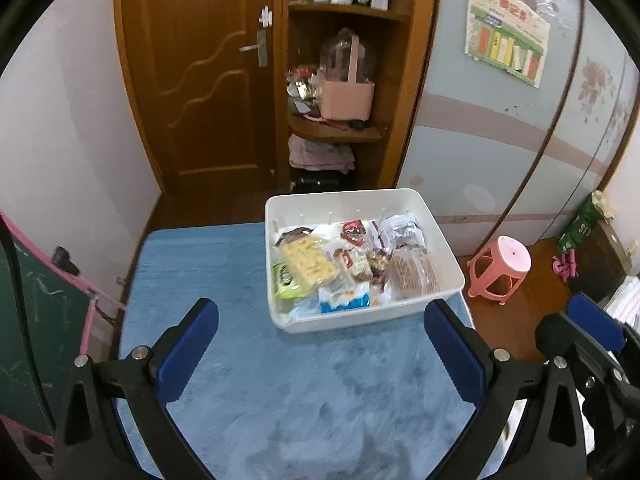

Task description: Organize snacks

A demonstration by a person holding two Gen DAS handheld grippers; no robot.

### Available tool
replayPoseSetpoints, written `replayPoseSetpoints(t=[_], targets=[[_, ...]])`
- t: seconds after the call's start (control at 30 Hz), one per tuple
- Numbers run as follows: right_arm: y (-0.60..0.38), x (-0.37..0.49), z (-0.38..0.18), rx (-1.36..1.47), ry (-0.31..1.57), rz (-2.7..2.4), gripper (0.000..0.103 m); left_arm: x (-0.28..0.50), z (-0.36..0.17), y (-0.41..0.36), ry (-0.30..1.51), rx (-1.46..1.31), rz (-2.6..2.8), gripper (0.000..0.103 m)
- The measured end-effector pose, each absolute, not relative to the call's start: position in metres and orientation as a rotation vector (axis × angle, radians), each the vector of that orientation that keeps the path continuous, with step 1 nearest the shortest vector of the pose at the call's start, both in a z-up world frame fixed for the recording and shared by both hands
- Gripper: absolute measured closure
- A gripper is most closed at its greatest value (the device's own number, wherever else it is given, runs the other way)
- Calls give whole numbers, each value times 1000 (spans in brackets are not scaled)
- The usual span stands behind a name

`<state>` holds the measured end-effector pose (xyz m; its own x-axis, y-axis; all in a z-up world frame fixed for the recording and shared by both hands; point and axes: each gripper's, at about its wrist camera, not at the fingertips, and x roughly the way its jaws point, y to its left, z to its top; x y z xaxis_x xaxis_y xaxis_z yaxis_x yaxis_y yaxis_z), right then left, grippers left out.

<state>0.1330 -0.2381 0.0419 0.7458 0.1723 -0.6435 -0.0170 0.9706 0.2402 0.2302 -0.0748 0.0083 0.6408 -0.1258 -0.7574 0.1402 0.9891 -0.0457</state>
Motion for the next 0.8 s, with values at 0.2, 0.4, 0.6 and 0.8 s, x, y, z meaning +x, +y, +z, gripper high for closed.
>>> replayPoseSetpoints(t=[0.2,0.4,0.6,0.8], targets=[[-226,74,38,237,702,123,29,162,17,-56,842,33,-166,1],[-214,24,30,224,693,129,29,88,20,-34,775,59,-145,1],[-199,-16,24,206,704,118,25,29,15,-15,741,79,-92,1],[-178,-43,19,165,684,103,20,-2,12,7,707,59,-33,1]])
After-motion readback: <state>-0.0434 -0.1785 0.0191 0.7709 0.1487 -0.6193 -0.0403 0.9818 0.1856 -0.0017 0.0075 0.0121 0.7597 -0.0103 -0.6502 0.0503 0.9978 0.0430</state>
